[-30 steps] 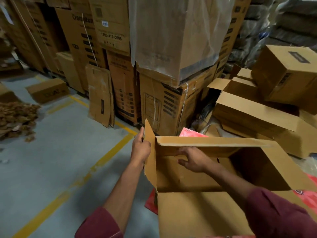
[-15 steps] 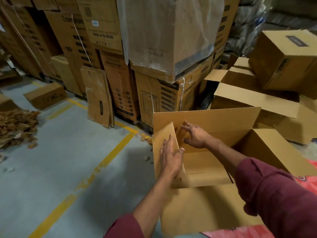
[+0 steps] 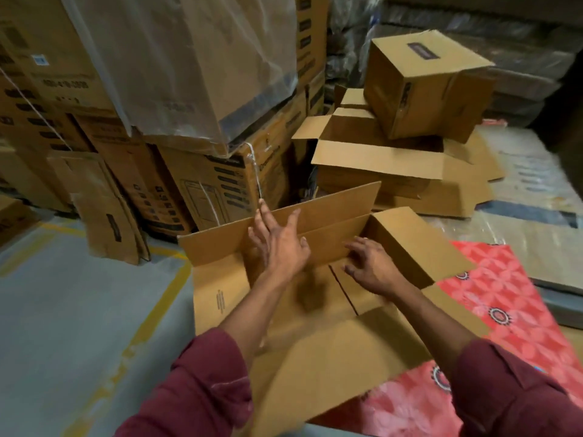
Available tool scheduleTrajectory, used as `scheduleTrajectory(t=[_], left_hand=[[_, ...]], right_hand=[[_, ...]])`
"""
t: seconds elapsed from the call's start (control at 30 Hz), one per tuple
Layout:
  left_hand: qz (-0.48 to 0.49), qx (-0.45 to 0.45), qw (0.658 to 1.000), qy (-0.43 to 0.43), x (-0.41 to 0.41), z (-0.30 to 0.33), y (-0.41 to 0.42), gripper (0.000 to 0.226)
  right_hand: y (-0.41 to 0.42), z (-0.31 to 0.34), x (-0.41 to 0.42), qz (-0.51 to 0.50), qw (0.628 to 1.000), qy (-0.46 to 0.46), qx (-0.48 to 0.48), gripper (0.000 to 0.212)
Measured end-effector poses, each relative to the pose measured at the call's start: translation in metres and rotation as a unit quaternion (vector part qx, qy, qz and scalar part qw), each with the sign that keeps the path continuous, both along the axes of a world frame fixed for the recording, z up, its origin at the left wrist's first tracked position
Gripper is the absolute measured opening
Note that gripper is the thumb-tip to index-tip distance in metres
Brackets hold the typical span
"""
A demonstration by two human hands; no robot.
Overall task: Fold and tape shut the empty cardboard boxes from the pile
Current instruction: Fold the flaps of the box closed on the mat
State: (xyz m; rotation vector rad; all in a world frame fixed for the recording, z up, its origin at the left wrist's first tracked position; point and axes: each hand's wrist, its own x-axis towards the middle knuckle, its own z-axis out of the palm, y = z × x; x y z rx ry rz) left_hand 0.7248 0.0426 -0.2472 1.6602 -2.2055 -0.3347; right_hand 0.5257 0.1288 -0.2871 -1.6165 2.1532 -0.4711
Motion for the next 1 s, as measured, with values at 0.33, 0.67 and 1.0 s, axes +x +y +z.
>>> scheduleTrajectory(t=[0.33, 0.67, 1.0], left_hand=[[-0.009, 0.053, 0.996, -0.078, -0.110, 0.002, -0.057, 0.031], [0.036, 0.010, 0.997, 0.062, -0.130, 0.007, -0.098, 0.029], [0.028, -0.008, 0.996, 0.086, -0.127, 0.006, -0.087, 0.020]], right_hand=[[0.048, -0.039, -0.134, -0.475, 0.820, -0.289, -0.137, 0.099], [0.072, -0.034, -0.124, -0.322, 0.814, -0.318, -0.364, 0.085], [0.106, -0.034, -0.096, 0.233, 0.965, 0.084, 0.087, 0.120]])
